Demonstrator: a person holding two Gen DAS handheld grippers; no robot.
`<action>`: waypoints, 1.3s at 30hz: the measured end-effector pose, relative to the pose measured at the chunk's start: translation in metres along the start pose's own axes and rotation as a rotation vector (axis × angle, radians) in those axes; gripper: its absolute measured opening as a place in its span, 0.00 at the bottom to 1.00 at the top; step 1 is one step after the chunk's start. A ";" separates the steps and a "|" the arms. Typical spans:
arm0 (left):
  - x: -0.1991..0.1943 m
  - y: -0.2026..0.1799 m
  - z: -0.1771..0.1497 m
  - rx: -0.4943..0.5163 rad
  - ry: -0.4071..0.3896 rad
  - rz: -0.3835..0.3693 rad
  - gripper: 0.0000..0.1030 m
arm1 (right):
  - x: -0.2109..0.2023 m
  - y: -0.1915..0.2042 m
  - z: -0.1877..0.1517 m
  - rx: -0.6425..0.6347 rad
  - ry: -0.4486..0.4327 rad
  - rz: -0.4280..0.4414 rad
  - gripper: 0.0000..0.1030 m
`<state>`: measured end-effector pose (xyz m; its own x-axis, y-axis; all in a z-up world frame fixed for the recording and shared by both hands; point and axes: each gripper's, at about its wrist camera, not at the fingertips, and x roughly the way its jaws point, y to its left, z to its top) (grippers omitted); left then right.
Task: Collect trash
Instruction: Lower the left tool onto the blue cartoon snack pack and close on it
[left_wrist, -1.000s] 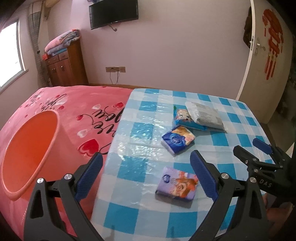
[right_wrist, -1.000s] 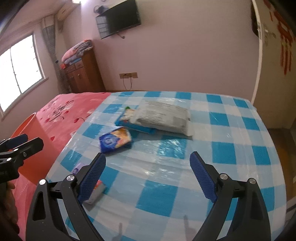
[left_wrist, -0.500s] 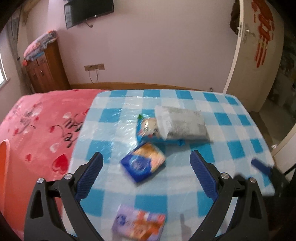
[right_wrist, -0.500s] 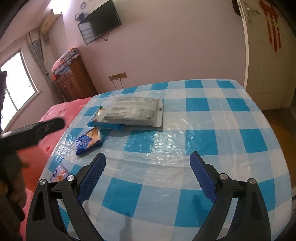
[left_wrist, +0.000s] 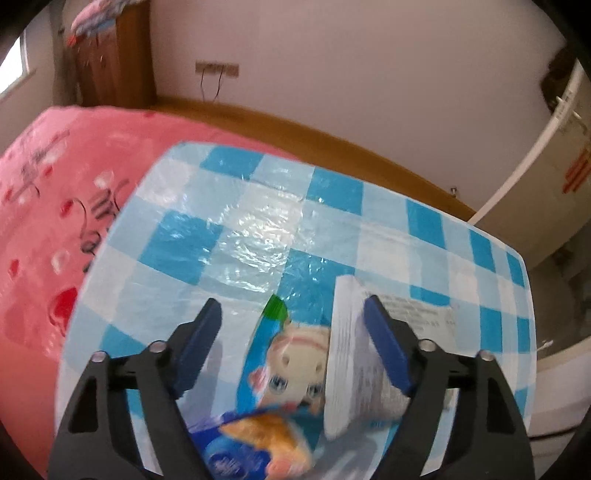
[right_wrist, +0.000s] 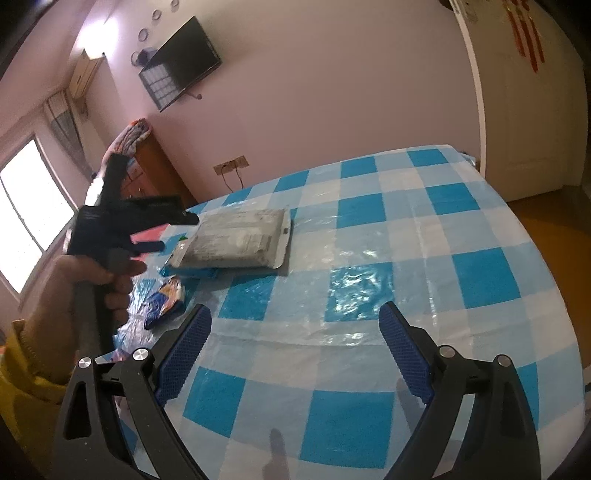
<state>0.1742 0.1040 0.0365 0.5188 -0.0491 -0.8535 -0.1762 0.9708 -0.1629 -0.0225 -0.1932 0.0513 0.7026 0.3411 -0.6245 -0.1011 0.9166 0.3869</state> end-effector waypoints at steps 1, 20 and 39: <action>0.004 -0.001 0.001 -0.003 0.008 -0.001 0.71 | 0.000 -0.004 0.001 0.012 0.002 0.005 0.89; -0.044 -0.084 -0.126 0.323 0.126 -0.142 0.65 | -0.008 -0.040 0.011 0.089 -0.025 -0.022 0.89; -0.058 -0.139 -0.178 0.737 0.056 -0.090 0.67 | -0.011 -0.068 0.013 0.156 -0.018 -0.039 0.88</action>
<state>0.0197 -0.0702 0.0209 0.4578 -0.1286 -0.8797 0.4817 0.8675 0.1239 -0.0144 -0.2624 0.0409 0.7168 0.3008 -0.6291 0.0363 0.8848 0.4645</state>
